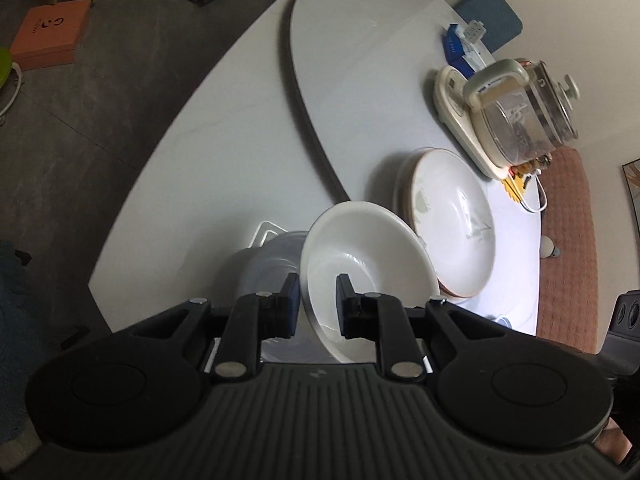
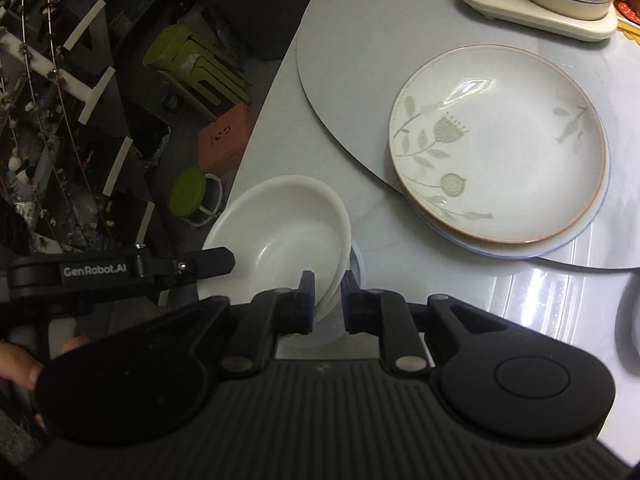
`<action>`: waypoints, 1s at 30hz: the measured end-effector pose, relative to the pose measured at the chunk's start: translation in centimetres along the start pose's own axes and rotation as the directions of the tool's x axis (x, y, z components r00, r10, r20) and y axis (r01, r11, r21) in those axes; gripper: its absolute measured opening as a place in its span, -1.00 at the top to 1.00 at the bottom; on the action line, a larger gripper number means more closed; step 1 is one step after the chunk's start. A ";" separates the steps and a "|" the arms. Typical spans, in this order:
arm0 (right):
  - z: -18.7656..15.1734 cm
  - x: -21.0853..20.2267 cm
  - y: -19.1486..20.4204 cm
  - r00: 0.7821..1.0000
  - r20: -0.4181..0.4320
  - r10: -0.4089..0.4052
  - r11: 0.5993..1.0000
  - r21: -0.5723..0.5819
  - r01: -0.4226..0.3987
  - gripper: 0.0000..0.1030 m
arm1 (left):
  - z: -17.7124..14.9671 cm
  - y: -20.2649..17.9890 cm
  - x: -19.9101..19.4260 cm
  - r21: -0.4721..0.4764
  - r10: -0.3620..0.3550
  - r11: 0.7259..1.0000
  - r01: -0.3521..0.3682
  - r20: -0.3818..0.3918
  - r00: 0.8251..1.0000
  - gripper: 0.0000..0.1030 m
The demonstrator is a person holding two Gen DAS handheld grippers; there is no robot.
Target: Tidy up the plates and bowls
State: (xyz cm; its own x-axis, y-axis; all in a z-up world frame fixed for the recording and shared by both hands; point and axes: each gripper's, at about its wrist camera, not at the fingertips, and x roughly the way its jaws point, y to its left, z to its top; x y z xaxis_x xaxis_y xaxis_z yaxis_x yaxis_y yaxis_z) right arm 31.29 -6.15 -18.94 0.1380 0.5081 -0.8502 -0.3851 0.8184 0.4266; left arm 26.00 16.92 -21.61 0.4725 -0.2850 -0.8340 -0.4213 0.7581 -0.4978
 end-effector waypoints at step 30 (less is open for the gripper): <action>-1.4 -0.6 0.2 0.993 -0.029 -0.112 0.993 -0.036 0.111 0.58 | -0.4 -1.2 0.6 0.090 0.056 0.995 -0.053 -0.034 0.998 0.11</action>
State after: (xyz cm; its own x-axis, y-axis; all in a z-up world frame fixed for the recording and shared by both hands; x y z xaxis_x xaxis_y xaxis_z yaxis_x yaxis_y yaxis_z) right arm 29.88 -6.62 -18.75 0.1538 0.4055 -0.9011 -0.4004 0.8593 0.3183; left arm 26.46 15.61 -21.62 0.4216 -0.2613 -0.8683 -0.3748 0.8217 -0.4293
